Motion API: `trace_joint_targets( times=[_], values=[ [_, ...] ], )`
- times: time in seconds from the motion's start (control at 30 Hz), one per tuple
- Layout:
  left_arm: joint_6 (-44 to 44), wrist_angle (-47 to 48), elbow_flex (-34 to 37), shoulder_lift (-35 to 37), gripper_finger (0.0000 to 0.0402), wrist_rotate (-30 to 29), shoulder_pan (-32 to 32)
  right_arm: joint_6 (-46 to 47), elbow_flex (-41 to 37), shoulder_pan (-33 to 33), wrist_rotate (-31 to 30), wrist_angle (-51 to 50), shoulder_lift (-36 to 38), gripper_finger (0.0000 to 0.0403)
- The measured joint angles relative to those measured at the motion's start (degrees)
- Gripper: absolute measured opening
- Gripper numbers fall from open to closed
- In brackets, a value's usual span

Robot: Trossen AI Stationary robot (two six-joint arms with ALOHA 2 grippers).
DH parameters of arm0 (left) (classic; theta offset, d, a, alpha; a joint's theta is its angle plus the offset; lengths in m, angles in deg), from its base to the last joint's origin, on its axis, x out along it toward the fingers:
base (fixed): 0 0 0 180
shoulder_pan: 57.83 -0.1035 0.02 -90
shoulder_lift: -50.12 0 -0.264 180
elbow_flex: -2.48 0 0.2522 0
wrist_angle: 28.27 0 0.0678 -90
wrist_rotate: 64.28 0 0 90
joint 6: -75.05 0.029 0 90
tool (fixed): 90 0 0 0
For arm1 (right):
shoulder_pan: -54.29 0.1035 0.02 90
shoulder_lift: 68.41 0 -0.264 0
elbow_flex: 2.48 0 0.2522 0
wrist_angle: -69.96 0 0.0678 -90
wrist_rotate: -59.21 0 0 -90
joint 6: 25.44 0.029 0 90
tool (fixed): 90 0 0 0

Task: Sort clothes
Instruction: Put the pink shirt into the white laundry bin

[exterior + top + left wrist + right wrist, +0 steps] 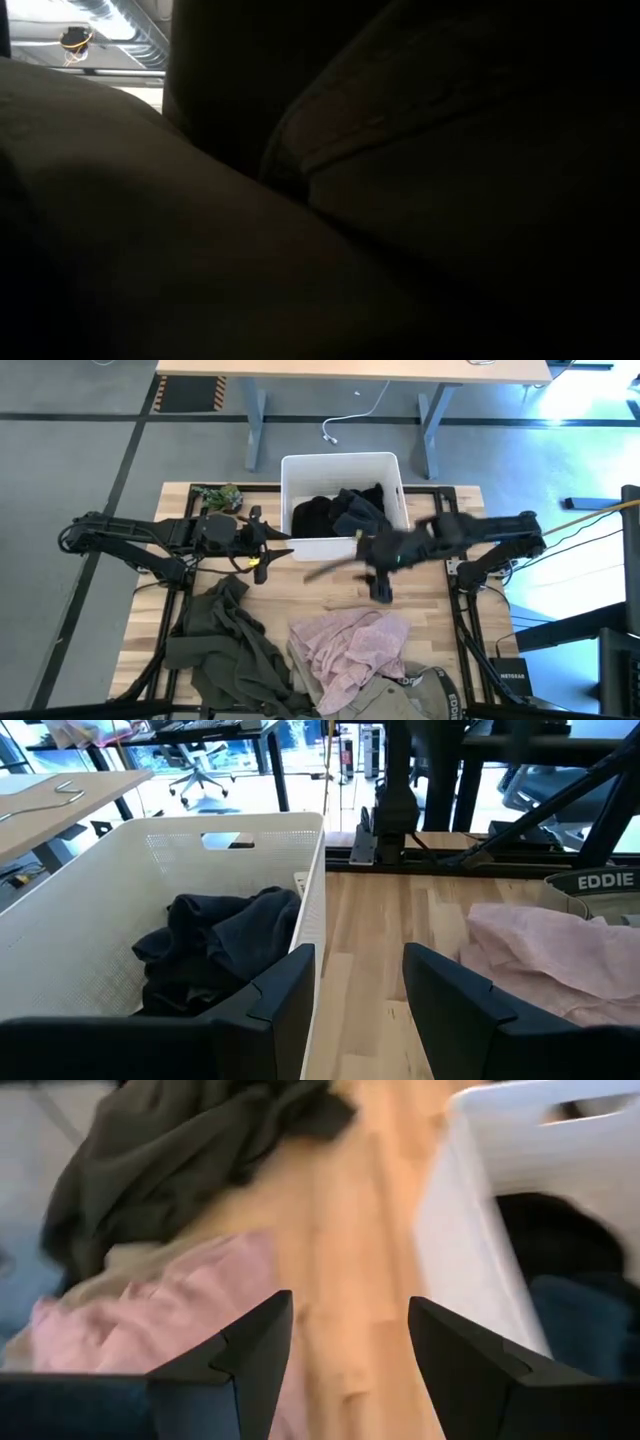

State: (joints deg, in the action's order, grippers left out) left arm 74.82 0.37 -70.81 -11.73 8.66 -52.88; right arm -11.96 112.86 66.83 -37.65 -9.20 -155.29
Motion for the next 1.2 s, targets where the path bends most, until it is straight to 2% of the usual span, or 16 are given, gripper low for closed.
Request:
trace_joint_targets(
  times=[0.4,0.67,0.77,0.97,1.1,1.2],
  values=[
    [0.0,0.0,0.0,0.0,0.0149,0.0,0.0,0.8,-0.1,16.7,0.1,-0.7,-13.3,0.0218],
    [0.0,0.0,0.0,0.0,0.0149,0.0,0.0,8.3,-0.1,24.1,0.5,-5.3,-19.7,0.0218],
    [0.0,0.0,0.0,0.0,0.0149,0.0,0.0,13.9,-0.3,25.6,0.4,-8.6,-20.3,0.0218],
    [0.8,-0.5,0.0,-0.1,0.0149,0.2,0.0,22.1,-6.2,27.3,1.3,-8.2,-19.9,0.0218],
    [2.7,-0.9,0.0,-0.1,0.0149,0.2,-0.1,23.4,-12.0,27.2,2.8,-7.0,-19.8,0.0218],
    [4.0,-1.2,0.0,-0.1,0.0149,0.3,-0.1,21.4,-16.9,26.1,1.1,-3.1,-19.8,0.0218]
  ],
)
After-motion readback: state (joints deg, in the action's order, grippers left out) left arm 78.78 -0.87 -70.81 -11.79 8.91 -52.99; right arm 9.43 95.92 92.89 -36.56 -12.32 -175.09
